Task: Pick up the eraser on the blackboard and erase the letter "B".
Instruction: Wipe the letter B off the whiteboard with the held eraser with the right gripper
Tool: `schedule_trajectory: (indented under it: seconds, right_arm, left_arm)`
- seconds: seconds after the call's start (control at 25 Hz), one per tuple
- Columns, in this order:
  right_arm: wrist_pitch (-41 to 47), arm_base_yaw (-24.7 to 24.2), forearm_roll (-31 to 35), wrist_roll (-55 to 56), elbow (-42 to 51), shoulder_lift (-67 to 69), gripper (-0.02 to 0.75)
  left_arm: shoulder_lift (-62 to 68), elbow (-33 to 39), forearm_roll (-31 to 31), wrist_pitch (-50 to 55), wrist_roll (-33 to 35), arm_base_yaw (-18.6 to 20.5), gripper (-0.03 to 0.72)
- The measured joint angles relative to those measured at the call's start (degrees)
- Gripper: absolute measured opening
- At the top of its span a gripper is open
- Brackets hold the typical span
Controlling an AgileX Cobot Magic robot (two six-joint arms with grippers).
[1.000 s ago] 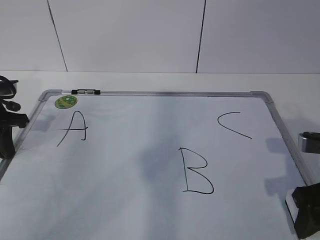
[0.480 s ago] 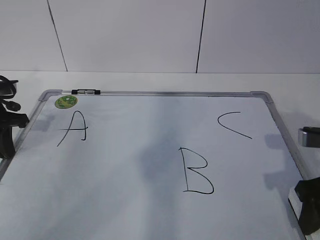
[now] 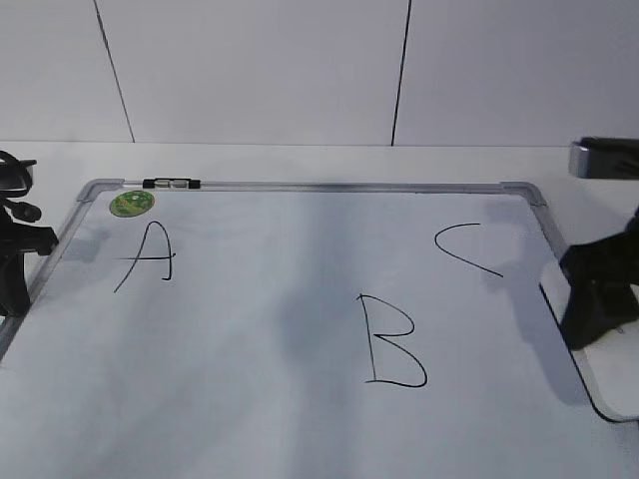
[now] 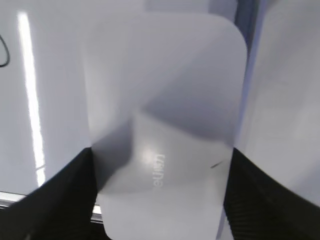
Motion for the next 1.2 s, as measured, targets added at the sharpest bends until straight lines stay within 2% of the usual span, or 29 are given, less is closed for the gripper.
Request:
schedule_trajectory:
  seconds: [0.24,0.36,0.68,0.96,1.2]
  right_arm:
    - [0.2,8.9,-1.0,0.7,-8.3,7.4,0.549]
    - [-0.1,11.7,-1.0,0.9,-11.2,12.7,0.549]
    - [-1.7,13.0,-1.1,1.1,-15.6,25.2,0.549]
    - [-1.3,13.3,1.4,0.8,-16.8,26.6,0.549]
    - [-4.1,20.5,3.2,0.5,-17.0,26.8,0.549]
  left_arm:
    - [0.0,0.0,0.0,0.0,0.0,0.0,0.036]
    - [0.0,0.0,0.0,0.0,0.0,0.0,0.036]
    - [0.0,0.0,0.0,0.1,0.0,0.0,0.036]
    - [0.0,-0.1,0.1,0.4,0.0,0.0,0.036]
    - [0.0,-0.1,0.1,0.6,0.0,0.0,0.036]
